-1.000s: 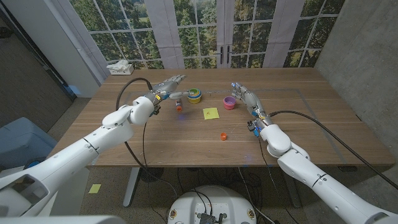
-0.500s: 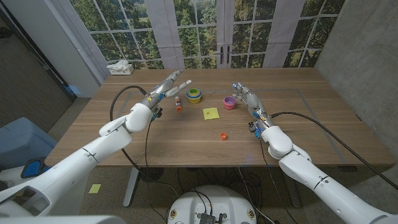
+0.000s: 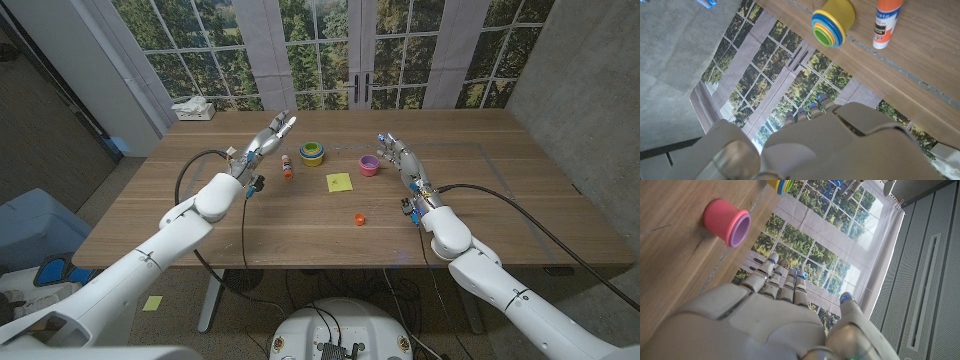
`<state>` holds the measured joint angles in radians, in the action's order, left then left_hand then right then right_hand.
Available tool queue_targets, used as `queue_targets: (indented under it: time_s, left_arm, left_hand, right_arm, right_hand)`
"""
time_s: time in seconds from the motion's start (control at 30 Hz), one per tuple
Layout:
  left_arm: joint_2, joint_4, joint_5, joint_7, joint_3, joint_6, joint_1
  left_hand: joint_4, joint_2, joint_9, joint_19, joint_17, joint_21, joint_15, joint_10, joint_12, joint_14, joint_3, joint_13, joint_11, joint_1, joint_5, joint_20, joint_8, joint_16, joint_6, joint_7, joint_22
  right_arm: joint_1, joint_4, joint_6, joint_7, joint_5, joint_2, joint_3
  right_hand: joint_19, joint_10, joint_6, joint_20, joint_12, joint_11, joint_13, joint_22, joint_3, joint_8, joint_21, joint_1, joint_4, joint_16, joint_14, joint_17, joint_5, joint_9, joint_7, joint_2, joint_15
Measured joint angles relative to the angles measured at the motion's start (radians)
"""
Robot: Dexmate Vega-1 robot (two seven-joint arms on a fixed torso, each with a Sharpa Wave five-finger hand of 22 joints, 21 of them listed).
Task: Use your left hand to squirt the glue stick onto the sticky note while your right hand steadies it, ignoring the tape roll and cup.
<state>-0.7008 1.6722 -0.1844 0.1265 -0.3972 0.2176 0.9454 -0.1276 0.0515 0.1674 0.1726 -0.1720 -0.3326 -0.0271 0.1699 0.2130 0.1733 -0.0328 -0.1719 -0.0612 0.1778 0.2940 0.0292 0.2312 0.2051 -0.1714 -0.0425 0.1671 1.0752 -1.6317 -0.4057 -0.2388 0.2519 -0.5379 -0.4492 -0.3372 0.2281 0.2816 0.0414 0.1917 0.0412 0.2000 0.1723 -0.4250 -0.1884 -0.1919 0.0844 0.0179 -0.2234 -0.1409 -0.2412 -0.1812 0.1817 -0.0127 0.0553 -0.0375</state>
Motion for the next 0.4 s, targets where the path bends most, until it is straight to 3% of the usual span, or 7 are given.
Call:
queue_targets:
  time_s: [0.17, 0.23, 0.3, 0.37, 0.4]
  left_arm:
    - [0.011, -0.011, -0.106, -0.038, 0.015, 0.038, 0.018]
    - [0.017, -0.013, -0.146, -0.053, 0.024, 0.05, 0.029]
    - [0.022, -0.014, -0.165, -0.059, 0.035, 0.055, 0.044]
    - [0.024, -0.014, -0.165, -0.059, 0.041, 0.055, 0.054]
    - [0.026, -0.013, -0.165, -0.059, 0.045, 0.055, 0.061]
  left_hand:
    - [0.0, 0.001, 0.0, 0.0, 0.0, 0.007, 0.0, 0.004, 0.0, 0.0, 0.0, 0.0, -0.007, -0.001, 0.004, 0.0, 0.0, 0.0, 0.0, 0.0, 0.0]
    - [-0.001, 0.029, 0.0, 0.0, 0.0, 0.012, 0.0, 0.001, 0.0, 0.0, 0.001, 0.0, -0.01, -0.009, 0.013, 0.0, 0.0, 0.0, 0.0, 0.0, 0.0]
    - [-0.019, 0.071, 0.0, 0.0, 0.0, 0.021, 0.0, 0.0, -0.002, 0.0, 0.019, 0.004, -0.011, -0.021, 0.025, 0.0, -0.011, -0.003, 0.015, -0.001, 0.0]
    - [-0.043, 0.081, 0.0, 0.0, -0.001, 0.031, 0.0, 0.0, -0.01, 0.0, 0.062, 0.005, -0.009, -0.033, 0.046, 0.0, -0.023, -0.007, 0.033, 0.011, 0.0]
    - [-0.052, 0.075, 0.0, 0.0, -0.002, 0.037, 0.0, 0.002, -0.012, 0.0, 0.094, 0.005, 0.004, -0.045, 0.06, 0.0, -0.029, -0.007, 0.04, 0.018, 0.001]
  right_arm:
    - [0.007, 0.01, -0.023, -0.003, 0.009, 0.014, 0.006]
    - [0.008, 0.015, -0.039, -0.003, 0.014, 0.02, 0.008]
    - [0.009, 0.018, -0.054, -0.003, 0.019, 0.023, 0.009]
    - [0.009, 0.018, -0.063, 0.0, 0.024, 0.023, 0.009]
    - [0.009, 0.018, -0.067, 0.002, 0.028, 0.023, 0.009]
  right_hand:
    - [0.016, 0.0, 0.0, -0.002, 0.0, 0.0, 0.0, 0.0, 0.0, 0.0, 0.003, 0.0, 0.0, 0.005, 0.0, 0.005, 0.0, 0.0, 0.0, 0.0, 0.0]
    - [0.016, 0.0, 0.0, -0.002, 0.0, 0.0, 0.0, 0.0, 0.0, 0.0, 0.004, 0.0, 0.0, 0.007, 0.0, 0.005, 0.0, 0.0, 0.0, 0.0, 0.0]
    - [0.016, 0.0, 0.0, -0.002, 0.0, 0.0, -0.001, 0.0, 0.0, 0.0, 0.004, 0.0, 0.0, 0.007, 0.0, 0.005, 0.0, 0.0, 0.0, 0.0, 0.0]
    - [0.016, 0.0, 0.0, -0.002, 0.0, 0.0, -0.005, 0.0, 0.0, 0.0, 0.004, -0.005, 0.0, 0.007, 0.0, 0.006, 0.0, 0.0, 0.0, -0.005, 0.0]
    - [0.016, 0.0, 0.0, -0.002, 0.0, 0.0, -0.005, 0.0, 0.0, 0.0, 0.004, -0.005, 0.0, 0.007, 0.0, 0.008, 0.0, 0.0, 0.0, -0.005, 0.0]
